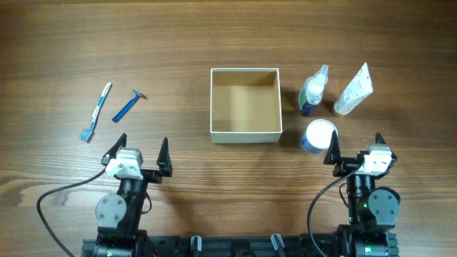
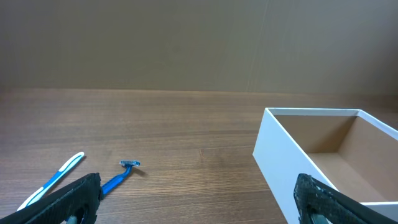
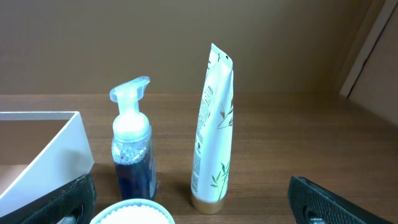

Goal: Pack container

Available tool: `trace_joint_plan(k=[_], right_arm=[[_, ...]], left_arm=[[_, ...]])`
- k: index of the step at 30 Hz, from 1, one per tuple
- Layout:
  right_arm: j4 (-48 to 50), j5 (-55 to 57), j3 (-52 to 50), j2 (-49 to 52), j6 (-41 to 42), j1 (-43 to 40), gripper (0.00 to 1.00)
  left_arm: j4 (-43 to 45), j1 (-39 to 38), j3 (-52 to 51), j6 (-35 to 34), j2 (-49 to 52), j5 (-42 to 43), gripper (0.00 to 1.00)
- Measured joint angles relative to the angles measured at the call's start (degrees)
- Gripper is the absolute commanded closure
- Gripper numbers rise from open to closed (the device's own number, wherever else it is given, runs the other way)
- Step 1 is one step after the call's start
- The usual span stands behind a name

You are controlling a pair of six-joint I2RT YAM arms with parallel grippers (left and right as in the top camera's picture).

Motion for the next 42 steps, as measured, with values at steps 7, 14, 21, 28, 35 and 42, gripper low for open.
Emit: trace_joint_plan(k=[7,14,21,28,35,42], right_arm=[[3.65,-3.76,-0.02,0.33,-0.04,6.32,0.00],[3.65,-4.33,-0.04,0.33,-0.04,6.36,0.00],[3.65,-4.33,-0.02,0.33,-0.04,6.36,0.00],[3.65,-4.35,-0.02,0.33,-0.04,6.36,0.00],[3.65,-4.35,-0.02,0.33,-0.04,6.36,0.00],[3.65,-4.35,-0.02,0.33,-0.04,6.36,0.00]], left_arm=[[-0.24,5.31,0.02,-7.19,0.11,-3.56,0.00],[-0.24,5.35,0.02,-9.05,0.11,-3.93,0.00],[-0.24,5.35,0.02,-9.16,0.11,-4.13,0.00],[-0.24,5.35,0.02,-9.31,0.11,-4.15,0.00],[-0.24,5.35,0.02,-9.33,0.11,-4.15,0.00],[-0.24,5.35,0.02,-9.33,0.11,-4.15,0.00]])
